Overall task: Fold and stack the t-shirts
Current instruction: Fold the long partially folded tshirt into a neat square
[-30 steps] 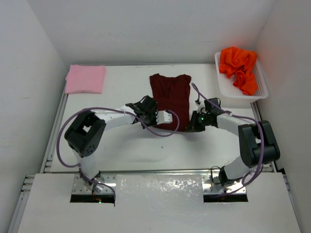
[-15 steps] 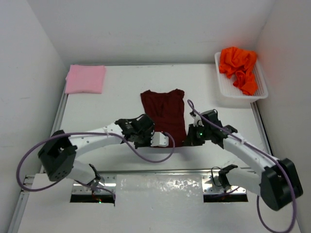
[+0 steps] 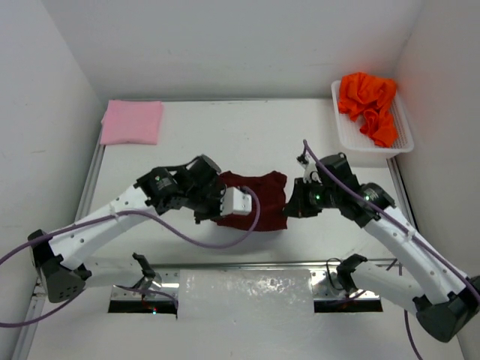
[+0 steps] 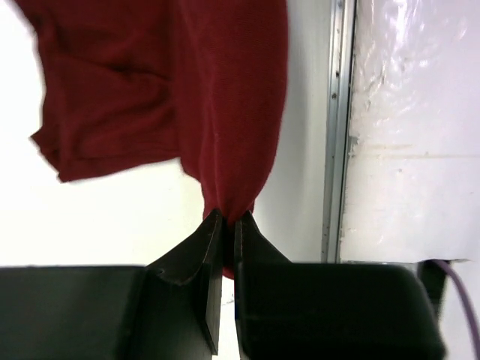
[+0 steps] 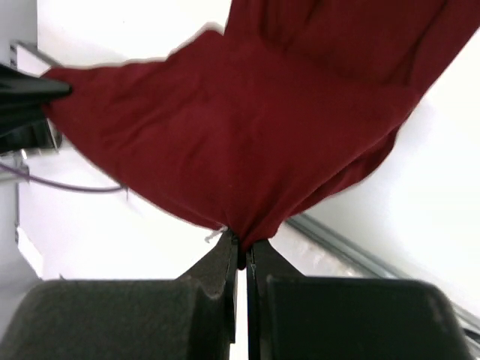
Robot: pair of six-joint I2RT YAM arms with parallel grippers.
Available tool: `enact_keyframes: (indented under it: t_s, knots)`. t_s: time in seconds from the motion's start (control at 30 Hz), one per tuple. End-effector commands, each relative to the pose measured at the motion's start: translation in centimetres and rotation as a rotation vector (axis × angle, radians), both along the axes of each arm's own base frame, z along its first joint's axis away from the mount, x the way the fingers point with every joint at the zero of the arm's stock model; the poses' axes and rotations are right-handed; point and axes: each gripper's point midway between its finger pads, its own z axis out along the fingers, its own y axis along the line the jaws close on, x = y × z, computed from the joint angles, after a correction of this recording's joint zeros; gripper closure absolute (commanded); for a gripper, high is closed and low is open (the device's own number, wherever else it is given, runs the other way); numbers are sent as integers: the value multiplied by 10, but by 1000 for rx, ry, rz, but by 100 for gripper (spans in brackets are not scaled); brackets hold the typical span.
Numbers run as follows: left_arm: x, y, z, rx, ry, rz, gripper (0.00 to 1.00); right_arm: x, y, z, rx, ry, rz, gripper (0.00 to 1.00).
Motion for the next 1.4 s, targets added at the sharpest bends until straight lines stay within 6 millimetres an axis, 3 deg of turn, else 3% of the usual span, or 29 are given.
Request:
enact_keyframes:
  t_s: [0.0,0.07,0.3,0.4,0.53,0.73,0.97,1.17,1.37]
  knots:
    - [17,5,19,-45,83,87,100,25,2,6,-77,0,1,100]
    - [46,13,20,-46,103,166,100,40,3,7,-78,-1,5,100]
    - [114,15,14,-61,34,303,100,108,-1,8,-14,-41,-106,100]
    - [148,17,13,-75,21,378,100,127,6,5,-4,-45,-117,100]
    - [185,20,7,-47,-7,442,100,143,-3,-13,-15,-19,-185,100]
    - [217,15,-5,-56,-31,481,100,170,-26,-19,-5,-58,-313,100]
    - [253,-1,-27,-68,-31,525,100,190,-40,-48,-31,-28,-393,100]
    - [292,-9,-52,-37,-28,615,93,216,-64,-71,-56,-43,-504,100]
    - [314,-10,-69,-30,-59,674,81,247,-73,-98,-89,-4,-536,100]
